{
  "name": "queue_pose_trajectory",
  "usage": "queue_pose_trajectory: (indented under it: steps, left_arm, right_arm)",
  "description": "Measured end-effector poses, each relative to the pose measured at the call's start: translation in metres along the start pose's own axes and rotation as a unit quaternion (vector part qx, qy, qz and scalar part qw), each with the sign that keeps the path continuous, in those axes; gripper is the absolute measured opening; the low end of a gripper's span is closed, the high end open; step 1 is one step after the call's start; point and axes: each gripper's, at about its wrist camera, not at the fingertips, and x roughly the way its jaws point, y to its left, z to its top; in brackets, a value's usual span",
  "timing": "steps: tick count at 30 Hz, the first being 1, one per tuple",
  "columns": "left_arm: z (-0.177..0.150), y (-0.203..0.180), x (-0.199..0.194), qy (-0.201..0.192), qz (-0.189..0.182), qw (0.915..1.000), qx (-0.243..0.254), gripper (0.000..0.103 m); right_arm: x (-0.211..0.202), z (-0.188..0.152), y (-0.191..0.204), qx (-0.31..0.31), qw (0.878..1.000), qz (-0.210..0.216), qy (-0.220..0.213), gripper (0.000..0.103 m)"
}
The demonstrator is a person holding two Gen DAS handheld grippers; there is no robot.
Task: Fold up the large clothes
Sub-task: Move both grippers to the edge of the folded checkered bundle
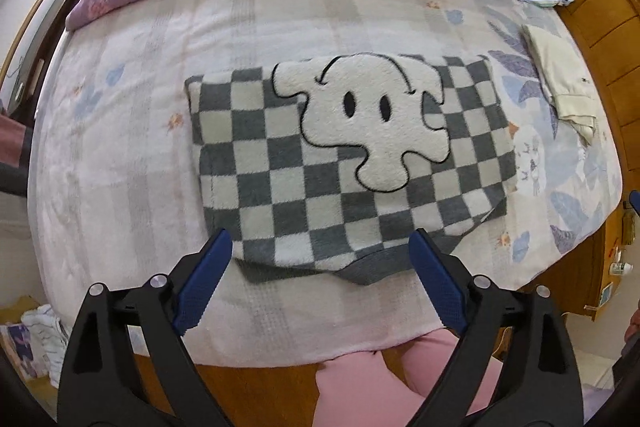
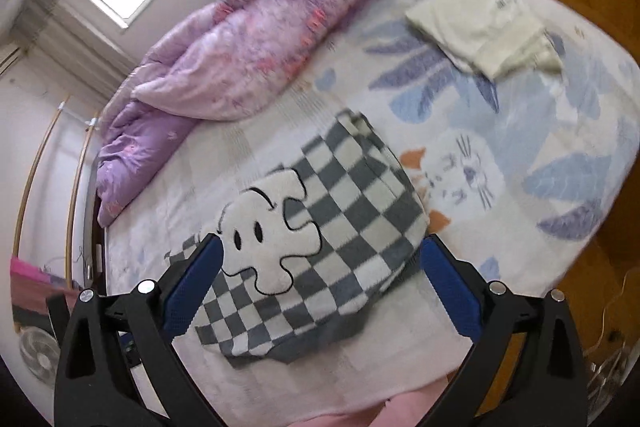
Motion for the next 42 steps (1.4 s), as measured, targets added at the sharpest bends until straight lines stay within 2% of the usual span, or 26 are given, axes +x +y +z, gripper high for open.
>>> queue_pose_trajectory:
  steps: [2, 4, 9, 16, 19, 21, 22, 27, 31, 33, 34, 37, 40, 42]
  left_arm:
    - [0.003, -0.006, -0.002, -0.006, -0.004, 1.0, 0.004, 0.09]
    - [0.007, -0.015, -0.003, -0.013, -0.01, 0.9998, 0.007, 0.09]
    - [0.02, -0.037, -0.007, -0.032, -0.039, 0.9987, -0.003, 0.09]
    - [0.039, -0.079, -0.011, -0.058, 0.006, 0.9978, -0.031, 0.09]
    - [0.049, -0.094, -0.007, -0.05, 0.032, 0.9964, -0.061, 0.09]
    - [0.053, -0.1, -0.003, -0.043, 0.023, 0.9952, -0.085, 0.09]
    - [0.054, -0.102, 0.0, -0.039, 0.023, 0.9947, -0.093, 0.09]
    - [0.066, -0.113, 0.02, -0.002, 0.066, 0.9904, -0.121, 0.09]
    - [0.079, -0.104, 0.038, 0.0, 0.055, 0.981, -0.186, 0.09]
    - [0.089, -0.098, 0.049, 0.002, 0.039, 0.9766, -0.211, 0.09]
    - [0.092, -0.095, 0.055, 0.004, 0.043, 0.9748, -0.219, 0.09]
    - [0.102, -0.089, 0.067, 0.009, 0.073, 0.9712, -0.226, 0.09]
    - [0.106, -0.085, 0.079, 0.01, 0.094, 0.9716, -0.217, 0.09]
    - [0.103, -0.082, 0.09, 0.021, 0.101, 0.9712, -0.215, 0.09]
  right_arm:
    - [-0.007, 0.0, 0.004, -0.02, 0.999, 0.021, -0.02, 0.095]
    - [-0.009, 0.003, 0.005, -0.035, 0.999, 0.025, -0.031, 0.095]
    - [-0.001, 0.022, 0.001, -0.084, 0.996, 0.024, -0.027, 0.095]
    - [0.028, 0.073, -0.023, -0.138, 0.99, 0.025, 0.017, 0.095]
    - [0.039, 0.092, -0.035, -0.15, 0.987, 0.034, 0.035, 0.095]
    - [0.052, 0.107, -0.046, -0.149, 0.986, 0.05, 0.056, 0.095]
    - [0.063, 0.116, -0.053, -0.145, 0.985, 0.055, 0.073, 0.095]
    - [0.116, 0.151, -0.079, -0.145, 0.982, 0.06, 0.109, 0.095]
    - [0.183, 0.178, -0.097, -0.156, 0.975, 0.06, 0.148, 0.095]
    - [0.223, 0.188, -0.103, -0.159, 0.969, 0.077, 0.174, 0.095]
    - [0.247, 0.192, -0.104, -0.158, 0.965, 0.086, 0.191, 0.095]
    - [0.3, 0.2, -0.106, -0.15, 0.954, 0.111, 0.233, 0.095]
    - [0.349, 0.203, -0.106, -0.137, 0.944, 0.132, 0.268, 0.095]
    - [0.385, 0.202, -0.106, -0.11, 0.932, 0.165, 0.304, 0.095]
